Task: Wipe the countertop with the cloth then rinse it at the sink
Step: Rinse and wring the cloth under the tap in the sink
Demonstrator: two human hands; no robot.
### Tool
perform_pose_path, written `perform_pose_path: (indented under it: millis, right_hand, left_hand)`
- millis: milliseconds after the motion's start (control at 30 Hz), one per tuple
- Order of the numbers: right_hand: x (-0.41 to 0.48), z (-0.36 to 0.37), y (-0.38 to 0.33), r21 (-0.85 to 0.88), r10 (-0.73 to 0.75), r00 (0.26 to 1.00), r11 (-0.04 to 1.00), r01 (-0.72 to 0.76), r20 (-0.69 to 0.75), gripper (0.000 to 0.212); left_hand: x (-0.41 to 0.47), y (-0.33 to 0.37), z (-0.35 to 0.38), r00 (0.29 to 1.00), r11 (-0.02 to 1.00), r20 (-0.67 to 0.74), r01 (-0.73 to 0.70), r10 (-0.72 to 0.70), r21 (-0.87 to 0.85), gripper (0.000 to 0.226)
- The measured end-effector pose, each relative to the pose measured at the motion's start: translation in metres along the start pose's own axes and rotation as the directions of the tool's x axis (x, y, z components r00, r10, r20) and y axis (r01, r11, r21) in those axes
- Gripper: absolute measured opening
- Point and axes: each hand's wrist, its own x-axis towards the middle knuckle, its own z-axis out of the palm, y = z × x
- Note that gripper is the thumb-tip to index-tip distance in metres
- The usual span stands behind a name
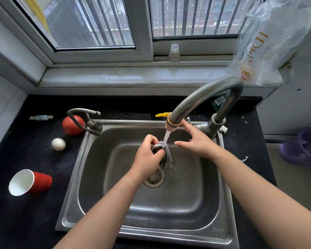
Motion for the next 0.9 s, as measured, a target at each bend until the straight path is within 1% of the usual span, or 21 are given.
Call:
perform_pose_path:
  millis: [67,167,233,300,333,367,433,467,500,533,567,633,667,733,767,800,833,867,900]
  right_hand:
    - [-0.003,-0.002,0.002,0.052,-0.011,1.000,0.999,0.012,-0.014,0.098]
    - [-0.007,0.003,0.001,0.182,-0.021,0.993,0.982,0.043,-0.119,0.092]
    - [-0.007,0.004,0.001,0.215,-0.014,0.988,0.975,0.047,-0.151,0.090]
    - [-0.009,0.003,0.000,0.204,-0.020,0.986,0.977,0.054,-0.166,0.091]
    - [-0.011,0.003,0.000,0.170,-0.032,0.988,0.984,0.058,-0.150,0.093]
    - [-0.015,0.004,0.001,0.119,-0.047,0.994,0.991,0.059,-0.101,0.097]
    - [-0.025,0.013,0.002,0.014,-0.067,0.996,0.998,0.067,0.057,0.109]
    - [-0.030,0.018,0.002,-0.011,-0.069,0.990,0.997,0.070,0.122,0.113]
    - [-0.034,0.024,0.003,0.000,-0.073,0.985,0.997,0.074,0.154,0.111]
    - [-0.036,0.029,0.004,0.049,-0.089,0.984,0.995,0.082,0.156,0.101]
    - [-0.037,0.032,0.005,0.107,-0.103,0.984,0.990,0.088,0.146,0.084]
    - [-0.037,0.034,0.007,0.168,-0.072,0.991,0.984,0.053,0.109,0.046]
    - [-0.038,0.034,0.007,0.177,-0.043,0.996,0.984,0.028,0.080,0.033]
    - [-0.040,0.034,0.008,0.197,0.003,1.000,0.980,-0.004,0.001,0.024]
    - [-0.042,0.034,0.007,0.209,0.015,0.999,0.978,-0.005,-0.047,0.020]
    - [-0.045,0.035,0.005,0.214,0.018,0.995,0.977,0.003,-0.094,0.018]
    - [-0.050,0.036,0.002,0.213,0.010,0.991,0.977,0.018,-0.132,0.018]
    - [-0.054,0.038,0.000,0.212,-0.005,0.988,0.977,0.039,-0.157,0.019]
    - [-0.059,0.040,-0.004,0.211,-0.026,0.986,0.976,0.061,-0.167,0.020]
  left_hand:
    - [0.003,0.002,-0.004,0.999,1.000,-0.043,-0.013,0.013,0.002,0.016]
    - [0.007,0.005,-0.010,0.996,1.000,-0.083,-0.027,0.027,0.003,0.014]
    - [0.006,0.008,-0.012,0.996,0.999,-0.075,-0.051,0.050,-0.009,0.018]
    - [0.004,0.011,-0.013,0.995,0.997,-0.063,-0.077,0.076,-0.013,0.023]
    - [0.003,0.013,-0.012,0.995,0.996,-0.055,-0.084,0.083,-0.019,0.025]
    - [0.003,0.014,-0.012,0.995,0.996,-0.047,-0.086,0.084,-0.030,0.025]
    - [0.002,0.018,-0.010,0.996,0.994,-0.026,-0.086,0.085,-0.061,0.024]
    - [0.001,0.020,-0.008,0.996,0.992,-0.014,-0.094,0.093,-0.080,0.021]
    - [0.001,0.023,-0.007,0.995,0.989,-0.003,-0.103,0.103,-0.103,0.017]
    - [0.000,0.026,-0.006,0.993,0.985,0.005,-0.113,0.114,-0.128,0.014]
    - [-0.001,0.028,-0.006,0.992,0.981,0.009,-0.120,0.123,-0.151,0.014]
    - [-0.003,0.028,-0.009,0.992,0.973,0.000,-0.126,0.128,-0.195,0.015]
    - [-0.005,0.026,-0.011,0.993,0.969,-0.019,-0.120,0.119,-0.214,0.015]
    - [-0.009,0.018,-0.014,0.993,0.973,-0.111,-0.062,0.038,-0.221,0.013]
    - [-0.011,0.012,-0.014,0.985,0.976,-0.166,0.007,-0.044,-0.216,0.012]
    - [-0.013,0.008,-0.013,0.968,0.967,-0.199,0.107,-0.155,-0.231,0.011]
    - [-0.014,0.004,-0.012,0.941,0.934,-0.184,0.227,-0.283,-0.276,0.008]
    - [-0.017,0.002,-0.010,0.909,0.875,-0.114,0.345,-0.402,-0.339,0.006]
    - [-0.019,0.001,-0.006,0.875,0.807,-0.012,0.442,-0.485,-0.391,0.009]
